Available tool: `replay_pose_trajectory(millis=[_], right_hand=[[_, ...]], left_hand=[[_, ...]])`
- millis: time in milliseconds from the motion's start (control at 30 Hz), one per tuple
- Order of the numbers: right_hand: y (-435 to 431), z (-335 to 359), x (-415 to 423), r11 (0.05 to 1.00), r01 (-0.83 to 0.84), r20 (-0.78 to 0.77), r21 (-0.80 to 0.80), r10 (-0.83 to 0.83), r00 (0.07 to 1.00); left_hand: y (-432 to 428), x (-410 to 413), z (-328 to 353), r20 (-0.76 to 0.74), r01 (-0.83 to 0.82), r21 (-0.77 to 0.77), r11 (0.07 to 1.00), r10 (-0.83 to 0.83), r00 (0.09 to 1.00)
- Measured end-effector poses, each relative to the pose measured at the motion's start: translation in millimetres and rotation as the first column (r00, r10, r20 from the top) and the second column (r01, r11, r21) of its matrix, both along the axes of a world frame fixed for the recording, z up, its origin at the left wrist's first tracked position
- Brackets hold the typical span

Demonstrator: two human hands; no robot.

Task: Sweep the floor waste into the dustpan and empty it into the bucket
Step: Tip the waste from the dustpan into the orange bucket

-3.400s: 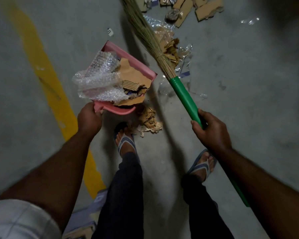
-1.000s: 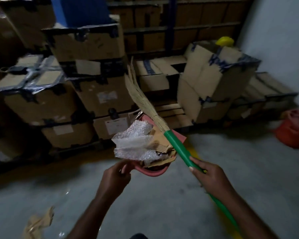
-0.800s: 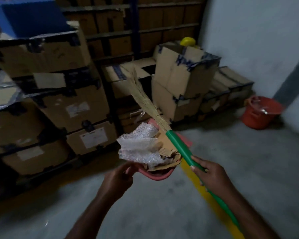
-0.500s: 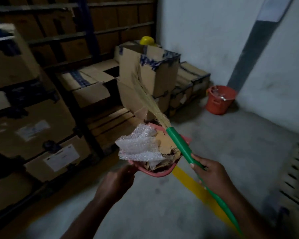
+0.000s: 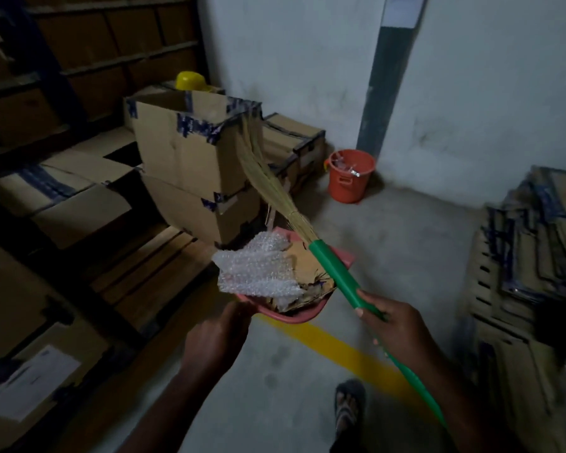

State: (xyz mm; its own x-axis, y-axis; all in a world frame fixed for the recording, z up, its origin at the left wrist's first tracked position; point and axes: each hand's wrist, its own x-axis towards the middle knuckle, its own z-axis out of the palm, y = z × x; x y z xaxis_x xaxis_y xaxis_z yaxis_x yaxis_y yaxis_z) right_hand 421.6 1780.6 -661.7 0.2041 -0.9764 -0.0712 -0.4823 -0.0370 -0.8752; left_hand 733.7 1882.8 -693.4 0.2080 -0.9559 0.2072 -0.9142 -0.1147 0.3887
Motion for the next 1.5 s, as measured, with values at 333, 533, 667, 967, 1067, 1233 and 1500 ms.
replay_pose_trajectory(millis=[333, 533, 667, 967, 1067, 1233, 1500], right_hand=[[-186.2, -7.0, -63.2, 0.997, 0.078, -0.017, 0.029, -0.078, 0.997], [-307.6, 14.5, -105.8, 0.997, 0.073, -0.103, 0.012, -0.071, 0.992], [-373.7, 25.0, -120.3, 0.996, 0.092, -0.14, 0.012, -0.09, 0.986], [-547.3, 9.8, -126.3, 0.988, 0.153, -0.247, -0.026, -0.154, 0.957], [-613.8, -1.1, -120.0, 0.981, 0.191, -0.259, -0.034, -0.194, 0.946], [-716.2, -5.4, -107.0, 0.968, 0.247, -0.288, -0.036, -0.246, 0.925], [-847.8, -22.7, -107.2, 0.953, 0.303, -0.213, 0.027, -0.29, 0.933]], left_hand=[[-206.0, -47.9, 1.0, -0.157, 0.081, -0.086, 0.993, -0.094, 0.983], [-336.5, -89.5, -0.7, -0.339, 0.062, -0.056, 0.996, -0.078, 0.937], [-416.8, -102.6, -3.4, -0.384, 0.071, 0.063, 0.995, -0.042, 0.922], [-613.1, -102.5, -23.3, -0.413, 0.112, 0.047, 0.993, -0.083, 0.907], [-689.5, -95.4, -26.7, -0.407, 0.144, 0.04, 0.989, -0.116, 0.906], [-810.7, -83.7, -21.0, -0.411, 0.223, 0.037, 0.974, -0.188, 0.892], [-954.4, -83.3, -21.4, -0.398, 0.244, 0.064, 0.968, -0.199, 0.895]])
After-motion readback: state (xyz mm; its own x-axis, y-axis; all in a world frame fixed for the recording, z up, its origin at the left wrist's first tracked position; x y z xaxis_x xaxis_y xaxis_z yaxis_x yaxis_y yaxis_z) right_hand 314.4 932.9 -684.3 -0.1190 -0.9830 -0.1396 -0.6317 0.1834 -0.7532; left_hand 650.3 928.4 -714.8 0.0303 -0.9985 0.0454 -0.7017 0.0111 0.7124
